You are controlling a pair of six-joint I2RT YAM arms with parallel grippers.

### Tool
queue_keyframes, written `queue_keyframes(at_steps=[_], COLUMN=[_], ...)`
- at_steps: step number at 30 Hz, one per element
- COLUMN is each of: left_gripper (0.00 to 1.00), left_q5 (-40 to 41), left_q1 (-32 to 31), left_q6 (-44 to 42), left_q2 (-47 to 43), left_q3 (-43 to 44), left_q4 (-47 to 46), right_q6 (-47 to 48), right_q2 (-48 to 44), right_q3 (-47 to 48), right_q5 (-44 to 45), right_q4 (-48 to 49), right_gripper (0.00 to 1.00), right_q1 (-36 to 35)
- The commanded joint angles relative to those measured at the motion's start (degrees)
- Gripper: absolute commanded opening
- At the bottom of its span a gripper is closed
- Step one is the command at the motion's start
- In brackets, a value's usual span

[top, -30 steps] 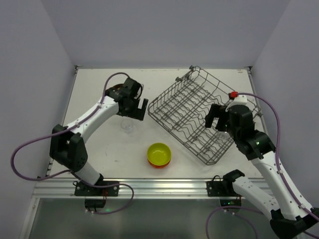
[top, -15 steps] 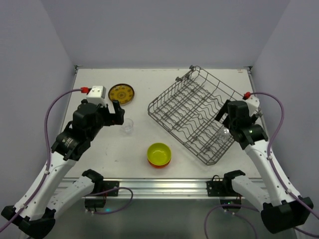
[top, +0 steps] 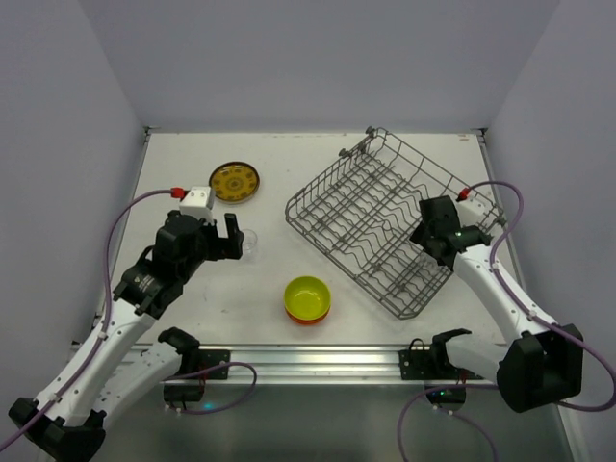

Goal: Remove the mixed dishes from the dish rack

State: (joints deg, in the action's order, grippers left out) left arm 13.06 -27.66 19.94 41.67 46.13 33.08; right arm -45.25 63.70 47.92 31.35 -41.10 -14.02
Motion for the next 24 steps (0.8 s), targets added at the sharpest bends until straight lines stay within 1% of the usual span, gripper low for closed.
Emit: queue_keyframes(at_steps=[1,5,6,9,17,23,24], left_gripper=[1.00,1.00,1.00,1.00,1.00,1.00,1.00], left_q5=[-0.49,-0.23,-0.40,-0.49,0.39,0.65,0.65], left_q1=[0.15,0.06,0.06,0.06,-0.03,-0.03,-0.03], left_q6=[-0.34,-0.34,-0.34,-0.34,-0.17,-0.17,-0.17], left_q2=[-1.06,-2.82,-3.08,-3.70,-4.40,-4.76,-4.67], left_q3=[0.19,0.01,-0.25,-0.34,-0.16,-0.16,-0.16], left_q4=[-3.29,-3.46,-3.55,-3.73,-3.46,-3.29,-3.29], right_q6=[-3.43,-3.88,-3.79,-2.82,-2.56,-2.29,-2.29], right_q2=[2.65,5.55,5.73,6.26,7.84,8.28,8.45], right_q3=[-0.20,-0.81,-0.99,-1.43,-0.90,-0.64,-0.64], right_q5=[3.01,3.71,3.63,2.40,1.61,1.08,1.16], right_q4=[1.11,1.46,2.07,3.57,3.84,3.84,3.84], right_gripper=[0.82,0.79,0.76,0.74,0.72,0.63,0.59], right_q1=[0.40,0.57,0.66,1.01,1.80,2.07,2.16])
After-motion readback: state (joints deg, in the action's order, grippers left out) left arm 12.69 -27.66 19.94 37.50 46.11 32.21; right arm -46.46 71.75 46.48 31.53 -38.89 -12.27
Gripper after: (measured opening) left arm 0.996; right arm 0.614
